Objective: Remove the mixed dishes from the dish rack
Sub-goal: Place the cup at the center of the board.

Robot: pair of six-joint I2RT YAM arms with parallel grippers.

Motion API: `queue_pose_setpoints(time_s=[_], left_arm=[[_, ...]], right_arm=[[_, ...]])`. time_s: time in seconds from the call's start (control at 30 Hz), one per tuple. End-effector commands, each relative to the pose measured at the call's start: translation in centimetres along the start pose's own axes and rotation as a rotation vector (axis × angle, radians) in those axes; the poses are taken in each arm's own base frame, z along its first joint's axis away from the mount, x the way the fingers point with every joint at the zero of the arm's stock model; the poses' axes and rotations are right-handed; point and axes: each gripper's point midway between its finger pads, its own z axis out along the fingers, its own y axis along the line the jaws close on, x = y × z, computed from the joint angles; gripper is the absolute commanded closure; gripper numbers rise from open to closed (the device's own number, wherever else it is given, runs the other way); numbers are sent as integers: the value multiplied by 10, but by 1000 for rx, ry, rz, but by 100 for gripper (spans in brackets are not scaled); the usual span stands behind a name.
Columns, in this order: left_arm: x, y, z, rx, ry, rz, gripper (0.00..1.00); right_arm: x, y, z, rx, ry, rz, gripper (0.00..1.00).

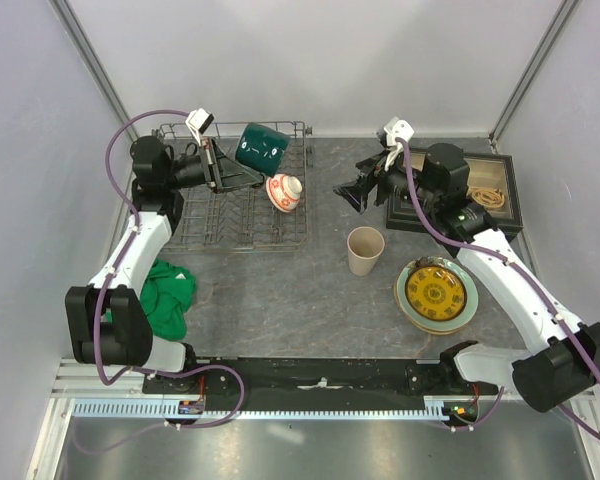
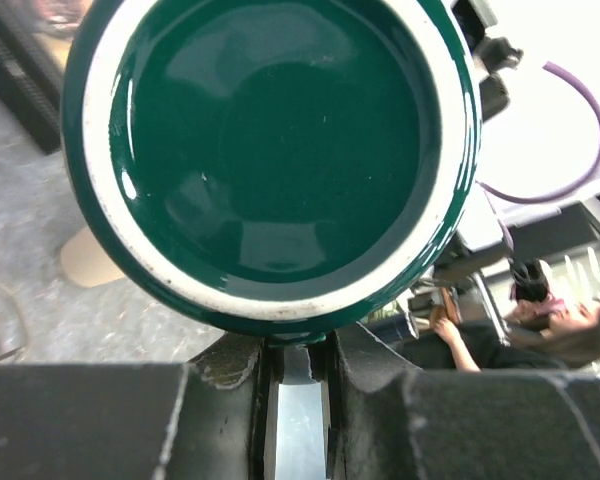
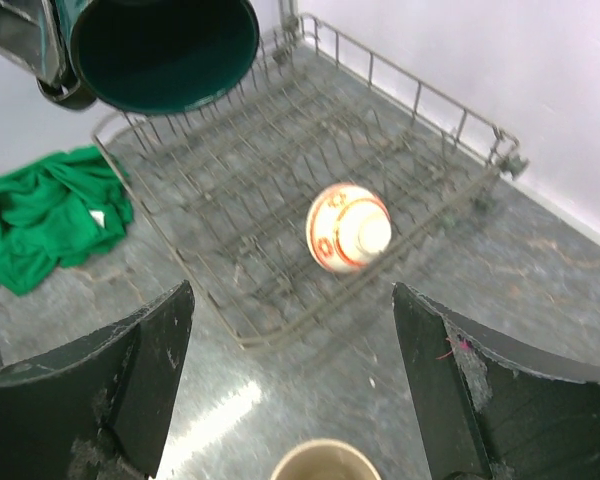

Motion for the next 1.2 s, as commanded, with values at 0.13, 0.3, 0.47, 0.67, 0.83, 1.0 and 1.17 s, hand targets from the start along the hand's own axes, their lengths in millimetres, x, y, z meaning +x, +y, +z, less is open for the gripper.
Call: queue_pose_setpoints(time_s=[0.13,0.3,0.47,0.67,0.83,1.0,1.17], left_arm=[[7,-45,6,131,-9,91,98],[15,-48,9,151,-5,84,98],[23,-53,12,165,-7,76,98],[31,-59,12,169,-7,82,99],[37,-62,14,170,0,86,98],[42,-63,13,161,1,97,99],[44,-62,15,161,4,96,99]], right_arm=[[-42,18,15,-75,-183,-16,12],[-50,26,27,-105,-204,4,12],[-54,33,41,-124,-211,9,14],[-63,34,51,-141,-222,3,14],[-64,37,62,-163,-216,7,16],[-63,42,68,-183,-209,11,16],[-66,45,72,-193,-214,11,17]])
